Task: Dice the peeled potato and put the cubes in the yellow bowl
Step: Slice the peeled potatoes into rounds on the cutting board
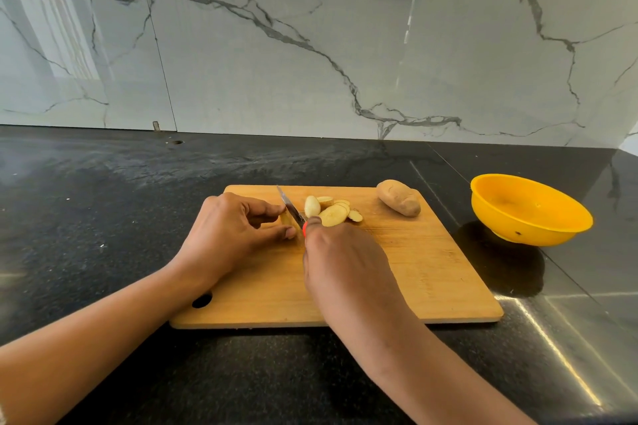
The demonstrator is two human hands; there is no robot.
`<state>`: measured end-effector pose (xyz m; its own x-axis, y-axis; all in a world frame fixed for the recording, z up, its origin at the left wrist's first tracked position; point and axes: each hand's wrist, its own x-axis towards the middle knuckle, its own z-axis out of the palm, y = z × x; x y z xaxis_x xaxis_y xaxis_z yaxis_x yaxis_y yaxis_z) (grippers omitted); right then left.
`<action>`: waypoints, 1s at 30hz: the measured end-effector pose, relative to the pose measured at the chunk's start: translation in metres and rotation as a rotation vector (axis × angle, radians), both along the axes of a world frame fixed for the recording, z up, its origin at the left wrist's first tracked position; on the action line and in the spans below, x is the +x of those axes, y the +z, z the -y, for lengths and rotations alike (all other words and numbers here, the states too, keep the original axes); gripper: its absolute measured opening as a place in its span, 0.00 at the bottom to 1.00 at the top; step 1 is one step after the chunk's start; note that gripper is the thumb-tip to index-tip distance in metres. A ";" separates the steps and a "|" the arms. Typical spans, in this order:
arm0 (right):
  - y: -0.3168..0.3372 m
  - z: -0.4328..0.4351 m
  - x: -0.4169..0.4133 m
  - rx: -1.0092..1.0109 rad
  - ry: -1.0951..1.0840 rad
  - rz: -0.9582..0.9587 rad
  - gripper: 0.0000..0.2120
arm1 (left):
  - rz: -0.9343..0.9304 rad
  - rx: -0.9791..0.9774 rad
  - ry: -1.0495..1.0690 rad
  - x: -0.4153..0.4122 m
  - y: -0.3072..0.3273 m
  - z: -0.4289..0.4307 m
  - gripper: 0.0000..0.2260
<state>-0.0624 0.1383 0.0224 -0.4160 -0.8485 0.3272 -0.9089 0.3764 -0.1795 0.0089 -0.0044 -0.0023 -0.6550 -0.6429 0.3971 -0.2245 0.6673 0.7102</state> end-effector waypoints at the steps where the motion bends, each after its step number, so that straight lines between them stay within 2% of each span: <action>1: 0.003 0.000 0.001 0.016 0.009 0.002 0.18 | 0.001 0.001 0.000 0.000 0.001 0.000 0.27; 7: 0.005 -0.011 0.002 0.039 0.025 0.002 0.19 | 0.006 -0.019 -0.004 -0.001 0.001 -0.001 0.25; 13: 0.006 0.000 0.000 0.034 0.020 0.005 0.17 | -0.011 0.009 -0.015 0.000 0.002 0.000 0.28; 18: 0.011 -0.009 0.003 0.065 0.041 0.016 0.18 | -0.016 0.024 -0.015 0.000 0.001 -0.001 0.24; 26: 0.010 0.005 0.001 0.086 0.038 0.000 0.18 | -0.008 0.048 -0.023 0.000 0.001 0.002 0.27; 30: 0.000 -0.003 -0.002 0.080 0.054 0.005 0.15 | -0.006 0.078 -0.028 0.000 0.001 0.004 0.22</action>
<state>-0.0645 0.1418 0.0224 -0.3709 -0.8929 0.2554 -0.9272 0.3407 -0.1557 0.0087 -0.0081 -0.0017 -0.6709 -0.6533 0.3510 -0.2016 0.6161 0.7614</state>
